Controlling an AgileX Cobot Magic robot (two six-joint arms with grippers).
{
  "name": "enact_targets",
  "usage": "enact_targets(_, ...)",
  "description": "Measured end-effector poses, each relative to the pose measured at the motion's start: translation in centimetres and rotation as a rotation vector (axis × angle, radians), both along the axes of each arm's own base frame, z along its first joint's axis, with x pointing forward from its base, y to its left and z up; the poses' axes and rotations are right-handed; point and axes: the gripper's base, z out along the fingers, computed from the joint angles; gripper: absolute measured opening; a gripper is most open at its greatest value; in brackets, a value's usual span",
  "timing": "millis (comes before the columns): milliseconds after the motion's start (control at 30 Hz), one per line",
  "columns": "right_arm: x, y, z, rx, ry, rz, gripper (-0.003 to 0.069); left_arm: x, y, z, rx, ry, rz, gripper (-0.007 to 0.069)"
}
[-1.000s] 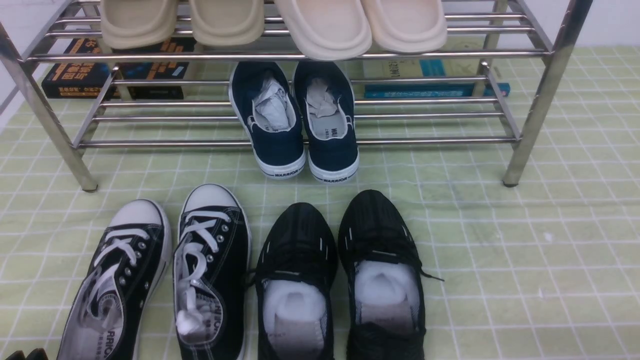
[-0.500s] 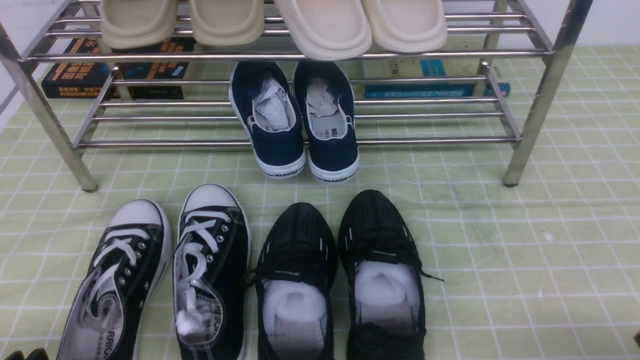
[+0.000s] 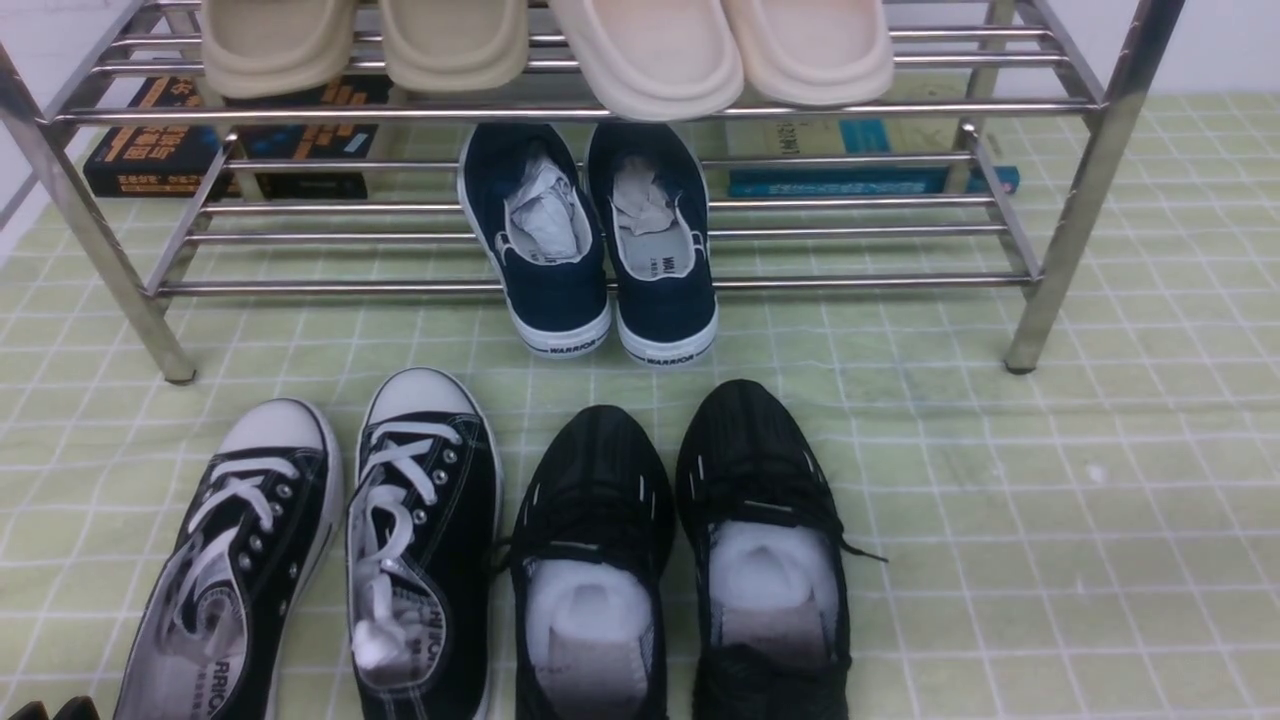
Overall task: Take the shoes off the shelf with your hand from the green coffee tablecloth.
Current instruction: 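Reach toward the shoe rack and grasp a shoe on it with the right gripper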
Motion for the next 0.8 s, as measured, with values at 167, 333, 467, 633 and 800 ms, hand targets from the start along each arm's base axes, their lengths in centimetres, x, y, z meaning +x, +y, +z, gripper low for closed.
enact_targets(167,5.0,0.7,0.6,-0.205,0.465,0.199,0.0,0.0,0.0,0.0,0.0,0.0,0.0,0.0199)
enact_targets(333,10.8,2.2,-0.1,-0.257,0.709,0.435,0.0,0.0,0.0,0.0,0.001,0.0,0.0,0.02)
enact_targets(467,13.9,7.0,0.3,-0.253,0.684,0.678,0.0001,0.0,0.0,0.0,0.002,0.0,0.0,0.0204)
enact_targets(633,16.8,13.3,1.6,-0.39,0.683,0.812,0.0001,0.0,0.0,0.0,0.002,0.0,0.0,0.0213)
enact_targets(800,19.5,18.6,3.8,-0.537,0.646,0.744,0.0002,0.0,0.0,0.0,0.002,0.0,0.0,0.0216)
